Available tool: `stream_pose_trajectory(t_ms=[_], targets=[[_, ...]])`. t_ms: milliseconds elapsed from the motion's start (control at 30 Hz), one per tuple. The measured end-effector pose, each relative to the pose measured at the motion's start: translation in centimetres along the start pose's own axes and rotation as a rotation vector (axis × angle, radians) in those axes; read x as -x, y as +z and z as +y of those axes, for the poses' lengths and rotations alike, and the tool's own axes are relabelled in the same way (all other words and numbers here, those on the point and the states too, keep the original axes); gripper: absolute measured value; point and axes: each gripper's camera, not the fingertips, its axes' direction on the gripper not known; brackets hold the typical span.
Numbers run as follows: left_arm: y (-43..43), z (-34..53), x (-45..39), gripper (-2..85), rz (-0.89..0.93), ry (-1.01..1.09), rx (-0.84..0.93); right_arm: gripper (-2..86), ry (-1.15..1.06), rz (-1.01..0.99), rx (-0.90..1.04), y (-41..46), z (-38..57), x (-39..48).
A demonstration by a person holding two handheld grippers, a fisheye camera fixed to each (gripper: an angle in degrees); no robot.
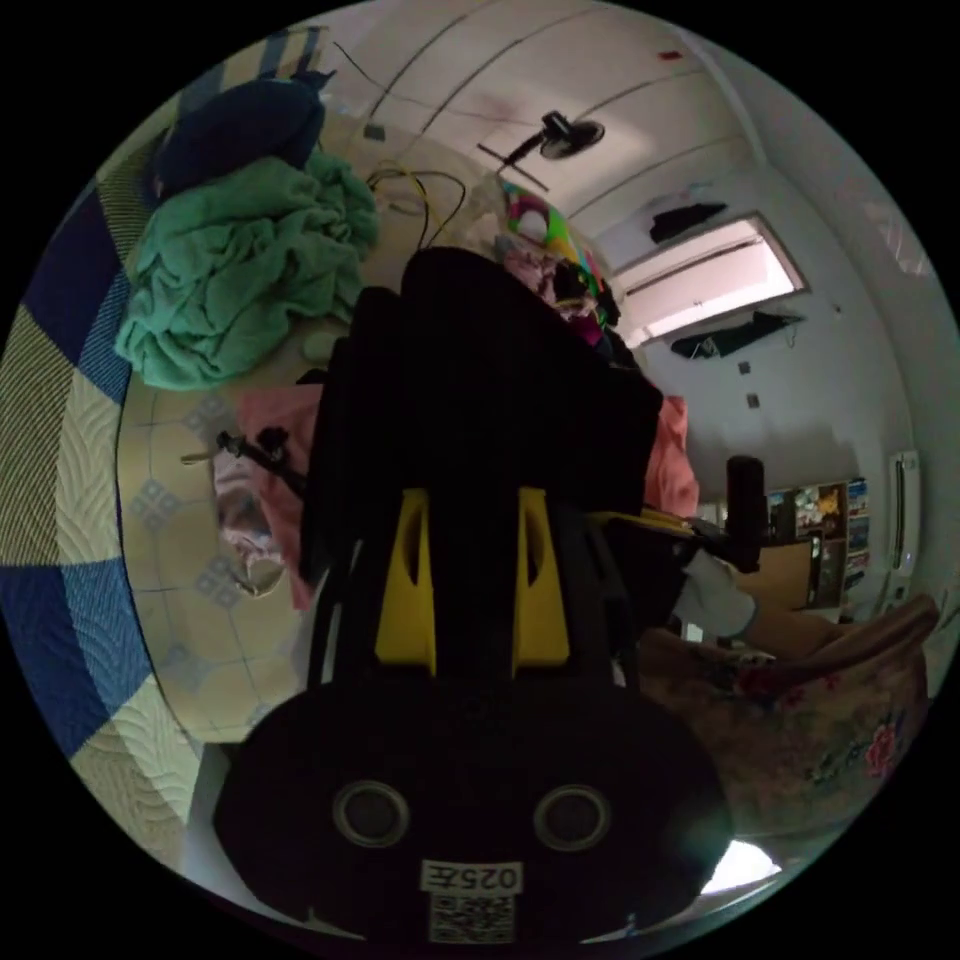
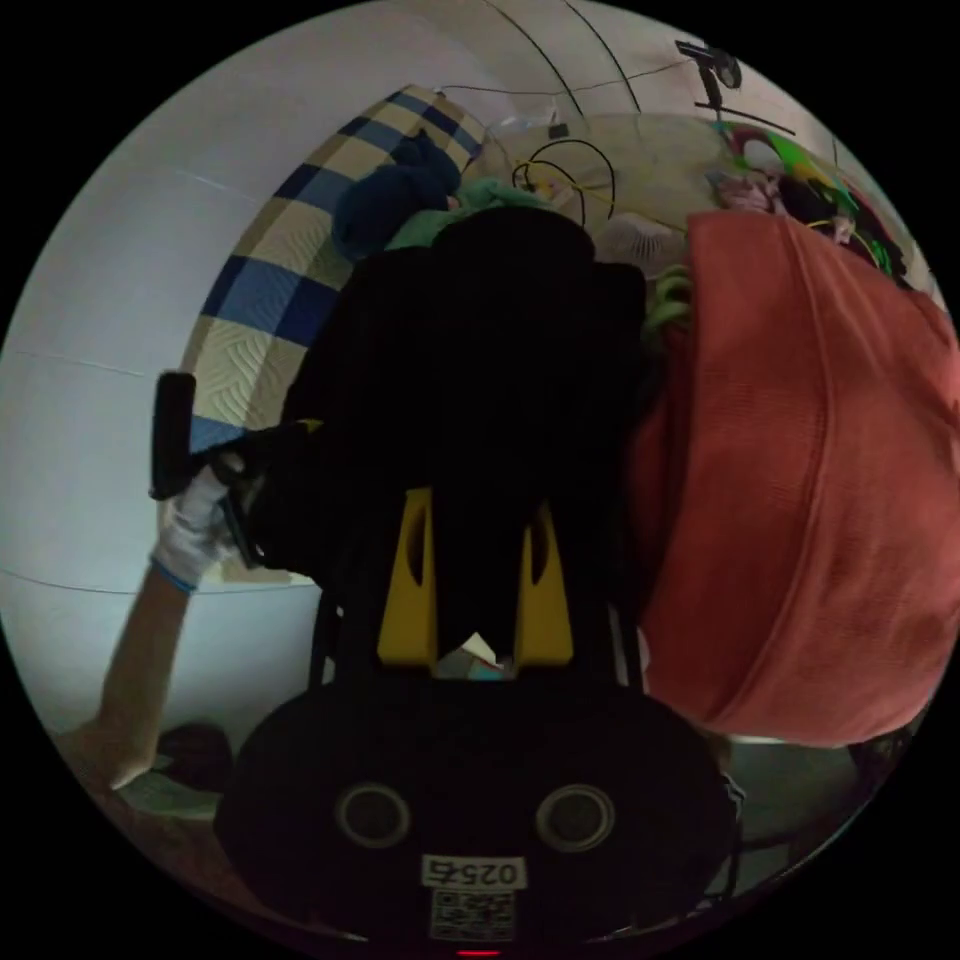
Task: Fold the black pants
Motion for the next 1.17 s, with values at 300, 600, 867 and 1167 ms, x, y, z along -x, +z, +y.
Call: stream_pose_trajectory(t_ms=[300, 600, 867, 1167], targets=[[-2.6, 12.4, -2.6, 13.4, -0.235, -0.009, -0.485, 10.6, 0.028, -0.322, 0.06, 0.8, 2.7, -5.0], [-11.7, 21.7, -6.4, 9.1, -0.241, 0.055, -0.738, 12.1, -0.011, -0.485, -0.154, -13.0, 12.4, -11.4], [-7.0, 21.5, -24.9, 7.9, -0.138, 0.4, -0.945, 12.9, -0.207, 0.33, -0.954, -37.7, 25.9, -4.0], [17.9, 14.7, -39.3, 8.2, 0.2, 0.559, -0.738, 6.7, -0.203, 0.693, -1.361, -44.1, 33.7, -11.9]])
